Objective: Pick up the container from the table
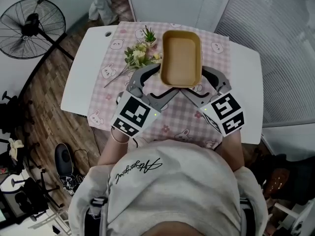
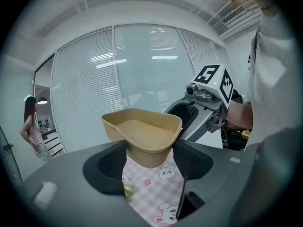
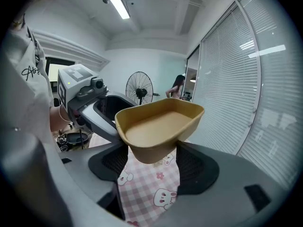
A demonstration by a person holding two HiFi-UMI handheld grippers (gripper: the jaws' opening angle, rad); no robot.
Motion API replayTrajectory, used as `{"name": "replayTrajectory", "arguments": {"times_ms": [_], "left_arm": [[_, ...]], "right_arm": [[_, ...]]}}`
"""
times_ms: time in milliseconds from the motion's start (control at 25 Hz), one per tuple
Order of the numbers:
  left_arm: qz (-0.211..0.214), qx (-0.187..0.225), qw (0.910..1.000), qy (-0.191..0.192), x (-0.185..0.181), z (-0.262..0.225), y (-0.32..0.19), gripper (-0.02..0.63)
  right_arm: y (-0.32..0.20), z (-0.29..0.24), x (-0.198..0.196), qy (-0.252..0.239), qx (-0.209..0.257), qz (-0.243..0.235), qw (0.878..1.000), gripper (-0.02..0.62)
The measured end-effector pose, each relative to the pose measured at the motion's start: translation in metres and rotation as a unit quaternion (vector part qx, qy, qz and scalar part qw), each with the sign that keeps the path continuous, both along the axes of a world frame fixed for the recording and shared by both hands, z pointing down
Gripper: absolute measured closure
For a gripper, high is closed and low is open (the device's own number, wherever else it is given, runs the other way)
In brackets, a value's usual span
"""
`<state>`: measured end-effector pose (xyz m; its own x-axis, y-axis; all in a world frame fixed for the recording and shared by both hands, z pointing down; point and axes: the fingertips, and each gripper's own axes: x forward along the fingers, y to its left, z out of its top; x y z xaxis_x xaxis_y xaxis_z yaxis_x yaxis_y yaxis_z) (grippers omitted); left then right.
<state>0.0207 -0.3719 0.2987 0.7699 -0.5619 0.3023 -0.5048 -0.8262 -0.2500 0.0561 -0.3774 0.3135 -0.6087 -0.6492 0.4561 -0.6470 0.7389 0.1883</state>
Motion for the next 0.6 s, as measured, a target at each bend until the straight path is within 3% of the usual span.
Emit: {"name": "replayTrajectory", "arguments": {"times_ms": [600], "left_arm": [[0.004,0.001,1.0000,-0.005,0.0017,-0.0001,-0.0010,0.301]], "right_arm": [[-0.0007,-0.0005,0.0016,0.004,0.006,0.004,1.000,0.273]]}}
